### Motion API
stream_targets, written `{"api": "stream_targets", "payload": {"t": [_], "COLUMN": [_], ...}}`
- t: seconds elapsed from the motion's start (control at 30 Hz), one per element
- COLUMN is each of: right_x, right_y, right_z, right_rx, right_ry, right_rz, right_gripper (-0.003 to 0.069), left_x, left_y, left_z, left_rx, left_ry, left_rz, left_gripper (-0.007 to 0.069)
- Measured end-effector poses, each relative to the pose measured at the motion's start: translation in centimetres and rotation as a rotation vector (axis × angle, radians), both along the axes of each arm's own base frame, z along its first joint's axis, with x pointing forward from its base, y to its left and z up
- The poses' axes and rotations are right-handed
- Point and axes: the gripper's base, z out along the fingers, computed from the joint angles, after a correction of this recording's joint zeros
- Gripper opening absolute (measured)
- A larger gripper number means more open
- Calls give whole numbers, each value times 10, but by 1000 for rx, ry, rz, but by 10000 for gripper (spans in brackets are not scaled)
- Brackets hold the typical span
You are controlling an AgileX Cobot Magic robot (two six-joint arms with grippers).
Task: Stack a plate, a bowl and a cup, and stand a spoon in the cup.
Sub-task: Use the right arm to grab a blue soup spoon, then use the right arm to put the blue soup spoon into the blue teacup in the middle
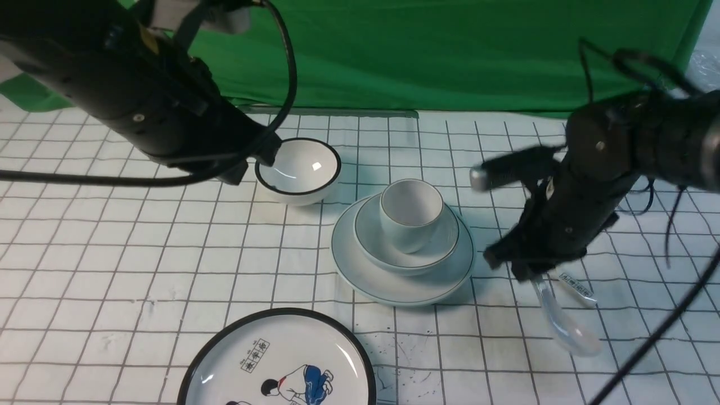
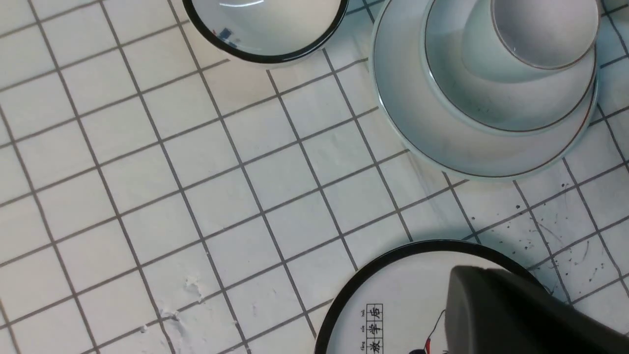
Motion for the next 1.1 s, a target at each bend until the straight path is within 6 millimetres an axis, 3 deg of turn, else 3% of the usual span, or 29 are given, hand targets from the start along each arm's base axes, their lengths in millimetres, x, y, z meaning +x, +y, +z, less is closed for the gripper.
{"api": "stream_targets", "payload": {"t": [0.03, 0.07, 0.13, 0.23, 0.37, 0.5, 0.9, 1.1], "right_x": [1, 3, 4, 6, 7, 11, 18, 17], "right_y": [3, 4, 12, 24, 52, 79, 84, 85], "right_z": [22, 27, 64, 76, 64, 38, 7, 4], "right_rx": [91, 124, 315, 435, 495, 480, 429, 424], "right_ry": [-142, -186, -477, -691, -827, -891, -873, -863], "right_rz": [-15, -23, -58, -65, -9, 73, 94, 97], "right_gripper": [178, 178, 178, 178, 178, 178, 178, 178], "left_x": [0, 0, 2, 3, 5, 6, 10, 10], "left_y": [0, 0, -1, -1, -1, 0, 3, 3], "left_z": [0, 0, 1, 2, 3, 3, 5, 5], "left_rx": [-1, -1, -10, -19, -21, 2, 19, 21], "left_ry": [-3, -3, -23, -43, -59, -76, -122, -124], "left_rz": [0, 0, 1, 3, 4, 3, 25, 24], "left_gripper": [2, 2, 2, 2, 2, 2, 2, 2]}}
